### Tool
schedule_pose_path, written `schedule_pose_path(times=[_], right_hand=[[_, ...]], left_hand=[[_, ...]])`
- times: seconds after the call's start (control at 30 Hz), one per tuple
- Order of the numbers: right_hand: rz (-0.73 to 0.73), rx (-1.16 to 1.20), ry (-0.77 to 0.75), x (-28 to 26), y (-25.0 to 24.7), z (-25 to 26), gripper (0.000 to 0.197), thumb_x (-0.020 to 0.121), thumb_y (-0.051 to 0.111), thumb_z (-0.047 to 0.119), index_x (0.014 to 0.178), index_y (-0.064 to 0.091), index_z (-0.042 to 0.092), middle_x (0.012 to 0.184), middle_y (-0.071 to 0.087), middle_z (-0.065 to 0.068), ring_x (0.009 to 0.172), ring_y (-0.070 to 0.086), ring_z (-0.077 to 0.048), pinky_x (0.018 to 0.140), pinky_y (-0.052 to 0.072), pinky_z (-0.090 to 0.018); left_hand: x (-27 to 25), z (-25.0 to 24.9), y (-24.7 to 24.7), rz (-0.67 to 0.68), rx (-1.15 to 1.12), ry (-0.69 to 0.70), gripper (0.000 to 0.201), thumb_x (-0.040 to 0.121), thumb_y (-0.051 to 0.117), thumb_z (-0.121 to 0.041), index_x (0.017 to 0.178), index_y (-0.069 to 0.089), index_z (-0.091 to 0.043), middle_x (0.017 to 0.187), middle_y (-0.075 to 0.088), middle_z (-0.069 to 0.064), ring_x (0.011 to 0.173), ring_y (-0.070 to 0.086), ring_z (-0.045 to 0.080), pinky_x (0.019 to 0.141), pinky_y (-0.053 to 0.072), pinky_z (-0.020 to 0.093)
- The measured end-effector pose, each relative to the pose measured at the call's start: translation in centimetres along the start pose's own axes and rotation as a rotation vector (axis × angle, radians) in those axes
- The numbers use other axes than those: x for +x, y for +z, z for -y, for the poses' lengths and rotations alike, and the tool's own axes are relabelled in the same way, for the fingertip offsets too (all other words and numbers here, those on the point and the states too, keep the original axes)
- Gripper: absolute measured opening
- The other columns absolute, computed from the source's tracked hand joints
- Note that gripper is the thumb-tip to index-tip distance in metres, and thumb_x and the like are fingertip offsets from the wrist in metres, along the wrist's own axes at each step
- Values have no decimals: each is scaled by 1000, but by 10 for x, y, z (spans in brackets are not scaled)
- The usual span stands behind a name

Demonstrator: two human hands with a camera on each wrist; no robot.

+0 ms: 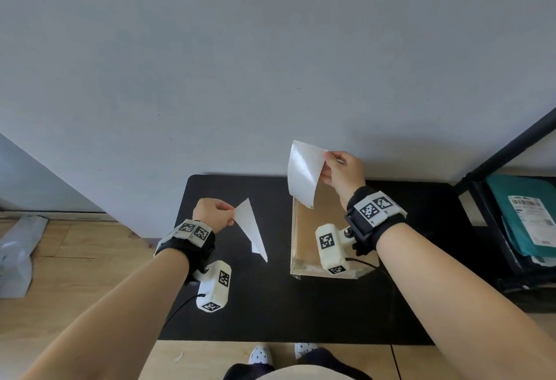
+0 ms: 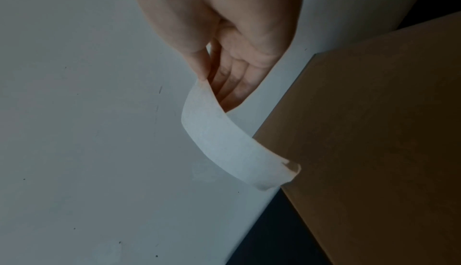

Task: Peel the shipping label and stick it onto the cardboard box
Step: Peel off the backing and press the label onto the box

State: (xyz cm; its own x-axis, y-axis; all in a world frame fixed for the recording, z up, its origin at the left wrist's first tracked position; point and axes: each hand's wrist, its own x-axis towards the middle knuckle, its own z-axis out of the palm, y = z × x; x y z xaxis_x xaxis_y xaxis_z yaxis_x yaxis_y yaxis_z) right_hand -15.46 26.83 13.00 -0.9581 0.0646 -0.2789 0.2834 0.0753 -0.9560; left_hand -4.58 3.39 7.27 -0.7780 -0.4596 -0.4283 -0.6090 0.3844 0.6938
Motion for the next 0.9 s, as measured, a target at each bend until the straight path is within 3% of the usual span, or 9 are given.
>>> schedule_pose_path(times=[0.17, 0.23, 0.33, 0.4, 0.5, 0.6, 0.67, 0.77, 0.9], right_hand=[[27, 15, 43, -9, 0, -4, 23, 95, 52, 14, 111, 59, 0, 97, 65, -9, 85, 66, -21, 70, 58, -27], [18, 8, 49, -10, -1, -6, 23, 95, 53, 14, 112, 59, 0, 96, 65, -9, 83, 66, -20, 71, 58, -28], [11, 4, 54, -13, -4, -8, 22, 94, 55, 15, 111, 61, 1, 94, 67, -8, 81, 68, -17, 70, 60, -31], [23, 21, 60, -16, -4, -6, 22, 94, 54, 14, 111, 60, 1, 93, 66, -7, 79, 67, -16, 69, 60, -29], [25, 51, 59, -19, -1, 1, 18, 95, 53, 13, 107, 60, 1, 95, 65, -10, 80, 66, -19, 70, 60, -32], [-21, 3, 22, -21, 3, 9, 14, 92, 54, 14, 99, 63, 5, 98, 69, -15, 92, 69, -29, 82, 59, -45], [-35, -15, 2, -23, 4, 15, 14, 92, 53, 14, 97, 64, 5, 98, 71, -17, 90, 71, -31, 82, 59, -47], [-59, -59, -32, -27, 3, 20, 18, 92, 52, 13, 99, 65, 2, 99, 72, -19, 86, 72, -30, 77, 60, -46], [-54, 38, -13, -31, -2, 25, 18, 93, 52, 8, 101, 63, -3, 96, 70, -21, 85, 72, -34, 74, 61, -46]], left_hand=[[3, 5, 16, 98, 62, 29, 21, 79, 63, -4, 64, 69, -17, 53, 63, 0, 54, 55, 12, 77, 55, 35], [4, 3, 22, 118, 116, 54, 14, 80, 62, -5, 76, 72, -13, 58, 65, 0, 57, 58, 12, 77, 55, 34], [2, -5, 26, 134, 211, 132, 19, 85, 59, -9, 100, 70, -9, 89, 72, 6, 81, 65, 19, 78, 49, 28], [-3, -19, 27, 91, 206, 229, 20, 86, 59, -10, 103, 70, -10, 102, 72, 7, 96, 66, 23, 83, 47, 28], [-19, -53, 27, 0, 61, 394, 9, 84, 65, -15, 90, 70, -11, 82, 70, -2, 84, 66, 20, 81, 54, 31], [-36, -91, 29, -8, 37, 513, 22, 78, 74, -27, 80, 62, -9, 66, 57, -7, 63, 54, 13, 62, 49, 27], [-45, -110, 33, 10, 129, 573, 33, 73, 78, -35, 73, 54, -12, 66, 51, -8, 59, 47, 10, 57, 41, 25], [-53, -124, 40, 13, 271, 605, 41, 69, 78, -43, 68, 45, -19, 75, 51, -6, 69, 48, 15, 63, 39, 26], [-60, -130, 44, -43, 294, 643, 29, 76, 72, -32, 75, 48, -15, 82, 54, -2, 74, 51, 18, 66, 38, 26]])
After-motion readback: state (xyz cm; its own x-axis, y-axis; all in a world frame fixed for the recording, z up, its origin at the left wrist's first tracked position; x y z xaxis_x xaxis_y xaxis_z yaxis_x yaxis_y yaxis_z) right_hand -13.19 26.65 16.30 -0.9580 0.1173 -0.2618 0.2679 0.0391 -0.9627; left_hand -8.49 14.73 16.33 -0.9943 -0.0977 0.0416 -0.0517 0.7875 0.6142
